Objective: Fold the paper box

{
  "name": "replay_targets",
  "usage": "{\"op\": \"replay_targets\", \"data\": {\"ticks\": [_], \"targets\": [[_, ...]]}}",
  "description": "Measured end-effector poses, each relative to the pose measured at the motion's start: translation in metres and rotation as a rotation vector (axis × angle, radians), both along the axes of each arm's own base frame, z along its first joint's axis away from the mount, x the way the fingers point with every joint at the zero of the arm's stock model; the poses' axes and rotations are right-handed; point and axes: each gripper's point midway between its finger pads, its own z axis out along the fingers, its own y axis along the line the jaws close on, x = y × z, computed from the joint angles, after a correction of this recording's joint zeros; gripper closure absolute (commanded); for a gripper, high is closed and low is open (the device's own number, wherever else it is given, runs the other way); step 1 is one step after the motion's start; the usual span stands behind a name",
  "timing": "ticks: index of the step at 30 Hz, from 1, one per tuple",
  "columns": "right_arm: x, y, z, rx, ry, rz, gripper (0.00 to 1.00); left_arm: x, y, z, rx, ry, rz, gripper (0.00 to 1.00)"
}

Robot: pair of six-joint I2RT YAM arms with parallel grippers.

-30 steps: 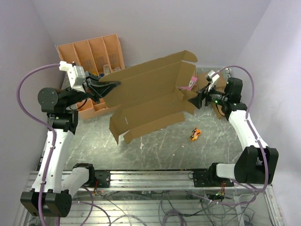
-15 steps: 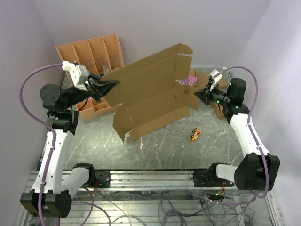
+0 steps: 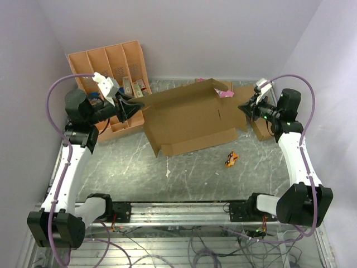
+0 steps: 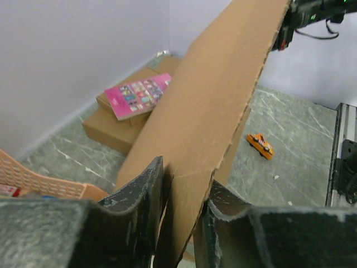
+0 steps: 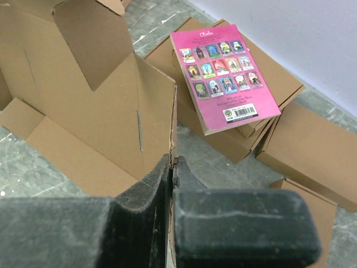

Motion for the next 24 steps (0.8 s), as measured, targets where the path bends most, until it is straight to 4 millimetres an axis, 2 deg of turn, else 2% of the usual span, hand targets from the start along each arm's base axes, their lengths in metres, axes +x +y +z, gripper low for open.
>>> {"op": "replay_targets", "data": {"ticks": [3, 7, 15, 24], "targets": [[0.002, 0.000, 0.005, -0.011, 0.001, 0.015, 1.00, 0.006, 0.000, -0.015, 0.009, 0.044, 0.001, 0.63], [0.006, 0.002, 0.012, -0.017, 0.001, 0.038, 1.00, 0.013, 0.001, -0.020, 0.031, 0.049, 0.003, 0.64], [0.009, 0.004, 0.020, -0.016, 0.020, 0.068, 1.00, 0.024, 0.007, -0.010, 0.066, -0.008, 0.058, 0.63], [0.014, 0.005, 0.019, -0.015, 0.048, 0.088, 1.00, 0.031, 0.014, 0.000, 0.092, -0.040, 0.107, 0.56]]}}
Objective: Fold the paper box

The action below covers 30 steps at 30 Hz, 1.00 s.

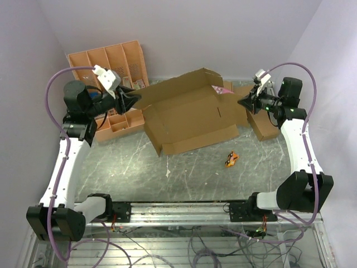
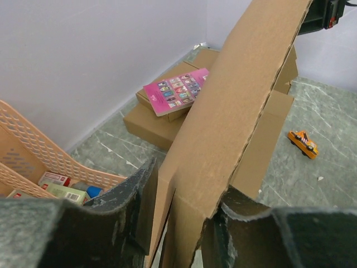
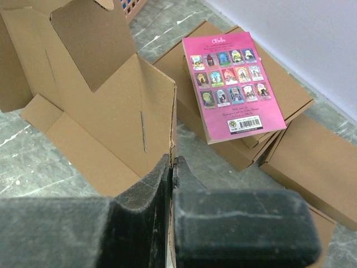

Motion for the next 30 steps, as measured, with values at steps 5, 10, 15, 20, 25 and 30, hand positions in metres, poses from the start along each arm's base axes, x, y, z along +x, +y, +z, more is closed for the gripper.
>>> {"op": "replay_targets", "data": {"ticks": [5, 10, 15, 20, 25, 30], "targets": [[0.000, 0.000, -0.002, -0.005, 0.012, 0.010, 1.00, 0.009, 0.000, 0.011, 0.010, 0.004, -0.003, 0.56], [-0.001, 0.000, -0.001, -0.010, 0.016, 0.017, 1.00, 0.014, -0.001, 0.000, 0.022, 0.050, -0.010, 0.61], [0.002, 0.000, 0.001, -0.018, 0.028, 0.023, 1.00, 0.013, -0.003, -0.009, 0.039, 0.083, -0.023, 0.93], [0.009, 0.000, 0.013, -0.031, 0.012, 0.043, 1.00, 0.016, -0.004, 0.003, 0.062, 0.059, -0.032, 0.93], [0.016, -0.001, 0.026, -0.042, -0.007, 0.048, 1.00, 0.012, -0.006, 0.006, 0.057, 0.072, -0.045, 0.93], [0.024, -0.003, 0.029, -0.043, -0.009, 0.047, 0.96, -0.002, -0.006, 0.012, 0.049, 0.072, -0.055, 0.93]]}}
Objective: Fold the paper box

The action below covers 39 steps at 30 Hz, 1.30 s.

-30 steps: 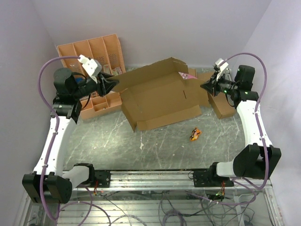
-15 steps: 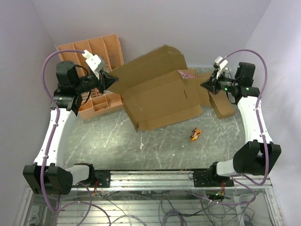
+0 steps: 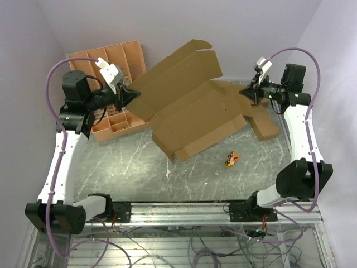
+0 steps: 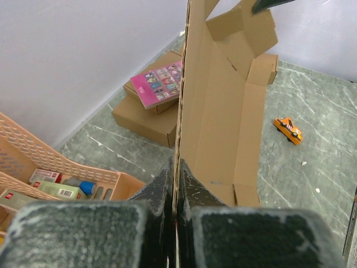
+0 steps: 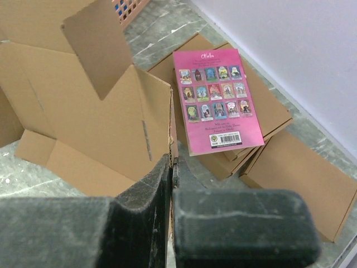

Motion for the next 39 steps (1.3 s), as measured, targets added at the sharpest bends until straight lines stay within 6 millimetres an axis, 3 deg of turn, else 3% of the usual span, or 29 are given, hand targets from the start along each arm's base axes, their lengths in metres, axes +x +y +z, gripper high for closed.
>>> {"op": "replay_targets", "data": {"ticks": [8, 12, 16, 19, 26, 28, 34, 39], "targets": [[-0.006, 0.003, 0.001, 0.038, 0.020, 0.030, 0.39, -0.025, 0.003, 0.027, -0.006, -0.077, 0.012, 0.93], [-0.020, -0.017, 0.018, 0.107, -0.004, -0.001, 0.26, -0.032, 0.007, 0.040, -0.007, -0.114, 0.044, 0.93], [-0.035, -0.068, 0.043, 0.181, -0.079, -0.138, 0.26, -0.042, 0.012, 0.052, -0.009, -0.152, 0.079, 0.93], [-0.037, -0.100, 0.046, 0.248, -0.112, -0.246, 0.28, -0.054, 0.014, 0.063, -0.018, -0.188, 0.097, 0.93], [-0.009, -0.113, -0.003, 0.468, 0.031, -0.337, 0.50, -0.075, 0.014, 0.086, -0.058, -0.250, 0.097, 0.93], [0.001, -0.117, -0.005, 0.518, 0.052, -0.345, 0.55, -0.078, 0.013, 0.091, -0.073, -0.257, 0.092, 0.93], [0.033, -0.127, 0.005, 0.629, 0.073, -0.353, 0.56, -0.091, 0.010, 0.109, -0.113, -0.291, 0.064, 0.93], [0.043, -0.130, 0.011, 0.674, 0.077, -0.341, 0.56, -0.101, 0.006, 0.122, -0.139, -0.319, 0.031, 0.93]]}}
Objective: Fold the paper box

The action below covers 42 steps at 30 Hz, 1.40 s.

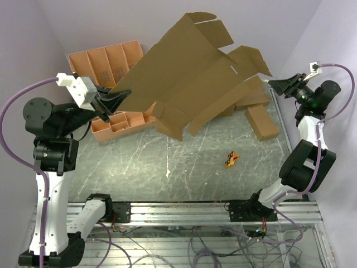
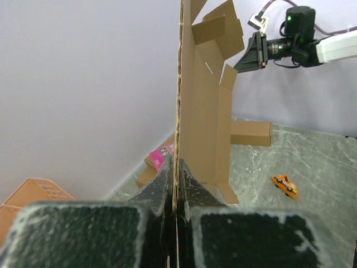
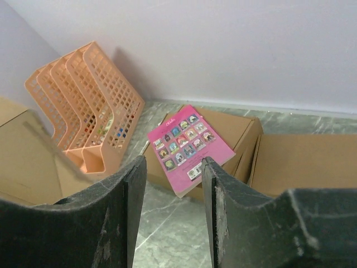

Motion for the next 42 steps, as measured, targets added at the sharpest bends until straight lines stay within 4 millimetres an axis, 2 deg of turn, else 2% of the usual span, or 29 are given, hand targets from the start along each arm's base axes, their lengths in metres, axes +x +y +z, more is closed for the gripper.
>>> {"op": "replay_targets", "data": {"ticks": [4, 9, 14, 20, 23, 27, 34, 35, 39, 42], "targets": [[0.000, 0.008, 0.012, -0.003, -0.023, 0.041, 0.56, -0.006, -0.003, 0.008, -0.020, -0.017, -0.028, 0.93], [-0.009, 0.034, 0.027, -0.002, -0.067, 0.152, 0.56, -0.010, -0.005, 0.015, -0.035, -0.034, -0.047, 0.93], [-0.036, 0.056, 0.034, 0.005, -0.076, 0.245, 0.55, -0.009, -0.005, 0.014, -0.033, -0.032, -0.047, 0.93], [-0.063, 0.070, 0.058, -0.055, -0.129, 0.275, 0.54, -0.005, -0.005, 0.011, -0.025, -0.029, -0.042, 0.93], [-0.070, 0.073, 0.063, -0.073, -0.142, 0.282, 0.53, -0.005, -0.005, 0.010, -0.023, -0.025, -0.042, 0.93], [-0.074, 0.075, 0.058, -0.045, -0.116, 0.295, 0.49, -0.006, -0.005, 0.011, -0.022, -0.029, -0.042, 0.93], [-0.073, 0.075, 0.045, -0.026, -0.077, 0.304, 0.49, -0.010, -0.006, 0.015, -0.021, -0.041, -0.053, 0.93], [-0.072, 0.075, 0.044, -0.026, -0.076, 0.305, 0.51, -0.011, -0.006, 0.016, -0.021, -0.043, -0.054, 0.93], [-0.071, 0.076, 0.037, -0.014, -0.073, 0.317, 0.75, -0.015, -0.006, 0.021, -0.026, -0.053, -0.061, 0.93], [-0.071, 0.077, 0.031, 0.004, -0.060, 0.332, 0.81, -0.017, -0.007, 0.024, -0.033, -0.056, -0.069, 0.93]]}}
